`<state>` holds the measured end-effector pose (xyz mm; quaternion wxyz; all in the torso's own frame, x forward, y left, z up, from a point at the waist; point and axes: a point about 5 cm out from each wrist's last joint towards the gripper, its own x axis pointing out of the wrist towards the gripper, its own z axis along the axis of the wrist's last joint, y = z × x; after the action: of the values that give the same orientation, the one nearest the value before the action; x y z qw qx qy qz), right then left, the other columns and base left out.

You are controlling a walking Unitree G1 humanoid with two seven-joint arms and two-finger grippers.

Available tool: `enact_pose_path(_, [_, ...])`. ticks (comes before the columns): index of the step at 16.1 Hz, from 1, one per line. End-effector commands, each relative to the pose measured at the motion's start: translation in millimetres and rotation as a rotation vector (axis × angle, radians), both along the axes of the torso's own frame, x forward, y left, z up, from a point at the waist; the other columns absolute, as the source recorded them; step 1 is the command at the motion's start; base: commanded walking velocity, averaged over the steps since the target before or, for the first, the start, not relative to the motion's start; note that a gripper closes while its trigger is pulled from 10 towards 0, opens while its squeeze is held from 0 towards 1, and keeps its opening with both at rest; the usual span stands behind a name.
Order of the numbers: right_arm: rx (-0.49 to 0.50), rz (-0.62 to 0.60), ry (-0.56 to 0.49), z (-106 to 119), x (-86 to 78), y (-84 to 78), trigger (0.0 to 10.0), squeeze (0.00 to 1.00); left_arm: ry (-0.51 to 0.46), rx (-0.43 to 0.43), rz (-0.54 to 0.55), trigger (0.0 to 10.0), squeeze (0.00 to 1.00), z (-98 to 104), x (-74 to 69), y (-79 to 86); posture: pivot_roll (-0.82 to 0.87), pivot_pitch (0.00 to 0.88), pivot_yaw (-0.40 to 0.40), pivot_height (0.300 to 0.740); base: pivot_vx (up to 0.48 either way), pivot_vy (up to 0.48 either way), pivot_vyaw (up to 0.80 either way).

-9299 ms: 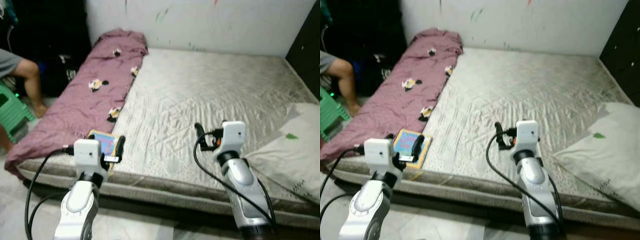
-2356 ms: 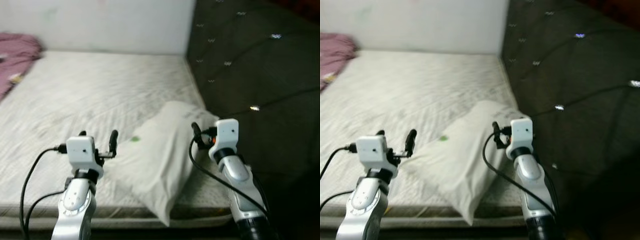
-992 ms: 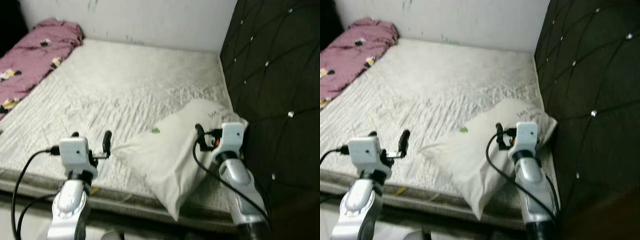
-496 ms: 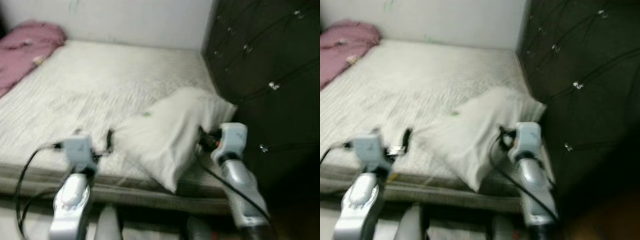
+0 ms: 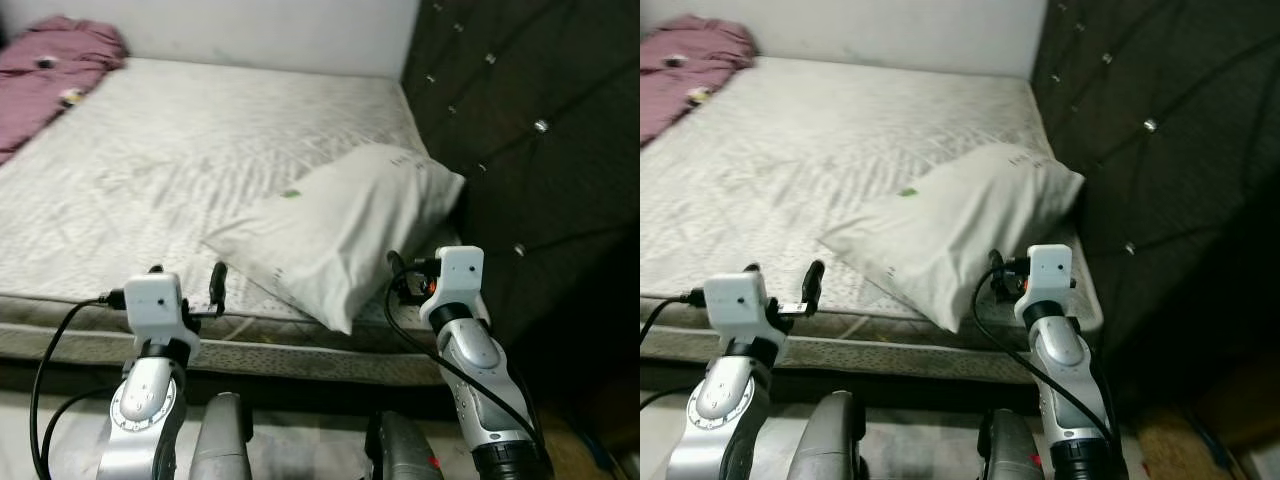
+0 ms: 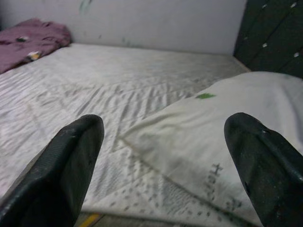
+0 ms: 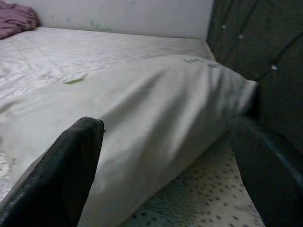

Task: Clean up the room

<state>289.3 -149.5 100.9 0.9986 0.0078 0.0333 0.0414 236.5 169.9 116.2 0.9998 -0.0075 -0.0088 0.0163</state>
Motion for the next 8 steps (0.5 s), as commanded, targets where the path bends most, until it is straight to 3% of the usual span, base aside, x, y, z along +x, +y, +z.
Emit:
enact_pose_path(1, [0.006,-0.007,-0.01,5.2,3.7,-0.3,10.0,0.0,-0.004,0.0,0.005,10.0,0.0,2.9,6.0,1.9,-0.03,0.053,-0.039,0.581,0.0,0.0,0.0])
enact_pose_path(6, [0.005,-0.004,-0.011,5.9,3.4,-0.6,10.0,0.0,-0.022,-0.001,-0.025,10.0,0.0,5.4,8.4,1.6,-0.04,0.057,-0.038,0.581,0.0,0.0,0.0])
enact_pose_path(8, [0.002,-0.001,-0.01,6.0,3.0,-0.4,10.0,0.0,-0.025,-0.006,-0.035,10.0,0.0,5.1,6.7,-0.4,-0.04,0.054,-0.038,0.581,0.287,0.0,0.0])
